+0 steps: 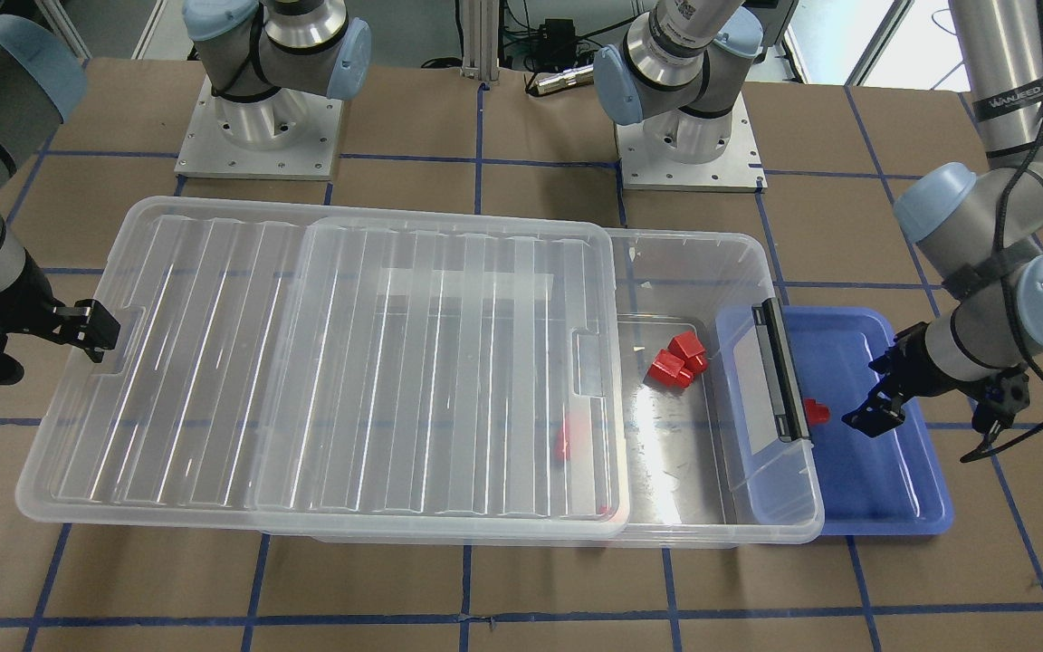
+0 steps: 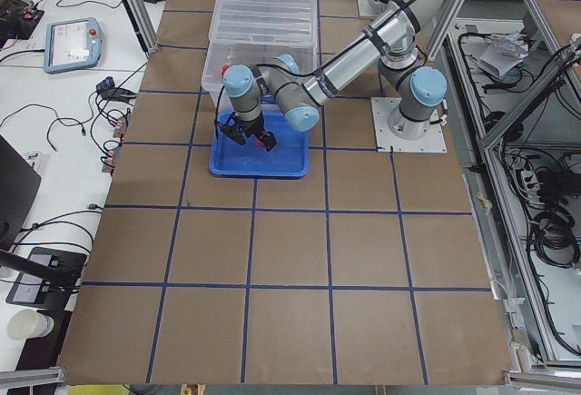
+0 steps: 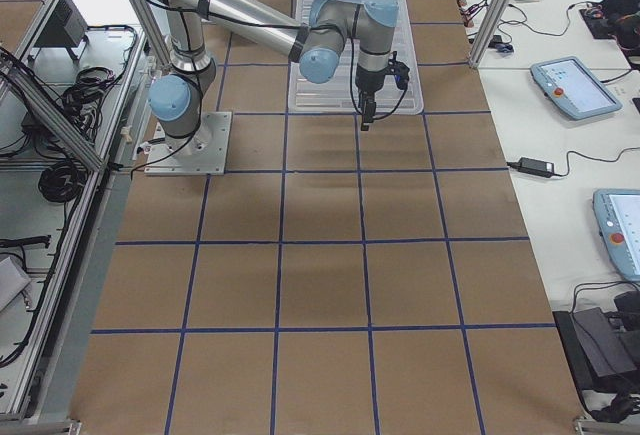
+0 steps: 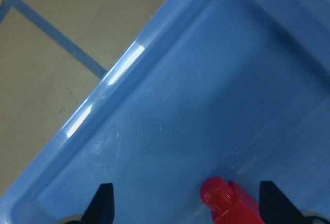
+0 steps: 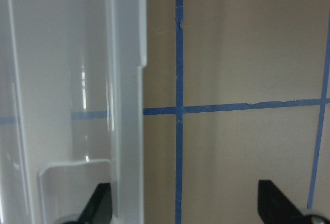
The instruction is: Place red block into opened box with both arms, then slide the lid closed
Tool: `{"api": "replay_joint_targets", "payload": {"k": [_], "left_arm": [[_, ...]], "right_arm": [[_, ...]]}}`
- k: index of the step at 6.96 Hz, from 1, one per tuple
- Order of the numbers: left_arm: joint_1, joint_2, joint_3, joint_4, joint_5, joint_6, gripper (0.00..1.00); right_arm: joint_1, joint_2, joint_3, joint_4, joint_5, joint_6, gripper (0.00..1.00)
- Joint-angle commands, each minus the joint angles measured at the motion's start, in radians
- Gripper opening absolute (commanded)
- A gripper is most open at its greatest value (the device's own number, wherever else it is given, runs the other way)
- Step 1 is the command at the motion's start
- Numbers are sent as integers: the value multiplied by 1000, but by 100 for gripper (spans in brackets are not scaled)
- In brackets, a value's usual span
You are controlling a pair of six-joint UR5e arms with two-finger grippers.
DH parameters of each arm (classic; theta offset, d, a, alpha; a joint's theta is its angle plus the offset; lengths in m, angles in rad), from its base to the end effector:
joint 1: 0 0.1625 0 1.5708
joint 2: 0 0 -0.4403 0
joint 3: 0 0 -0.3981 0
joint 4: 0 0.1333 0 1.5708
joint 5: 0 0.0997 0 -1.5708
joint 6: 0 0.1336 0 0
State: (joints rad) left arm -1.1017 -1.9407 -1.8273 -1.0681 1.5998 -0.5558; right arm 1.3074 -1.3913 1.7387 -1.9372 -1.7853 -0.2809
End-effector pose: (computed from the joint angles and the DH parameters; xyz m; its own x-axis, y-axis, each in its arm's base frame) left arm 0.1396 -0.5617 0.1948 -0.5221 -0.8482 -0.0896 -0.8524 0.5152 0.0896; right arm -0.0433 -0.5632 0.3316 -0.9776 -0.0194 0.2098 -0.0111 0.9991 0.0407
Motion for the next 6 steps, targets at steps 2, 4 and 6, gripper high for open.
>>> {"api": "replay_joint_targets", "payload": {"k": [2, 4, 6], "left_arm": [[-56, -4, -93, 123, -4, -174, 93], [-72, -21, -99, 191, -9, -260, 100], [-73, -30, -104, 188, -14, -269, 60]], "right_arm": [[-5, 0, -2, 0, 0, -14, 100], [10, -17, -98, 88, 20, 5, 100], [77, -38, -313, 368, 136, 76, 100]]}}
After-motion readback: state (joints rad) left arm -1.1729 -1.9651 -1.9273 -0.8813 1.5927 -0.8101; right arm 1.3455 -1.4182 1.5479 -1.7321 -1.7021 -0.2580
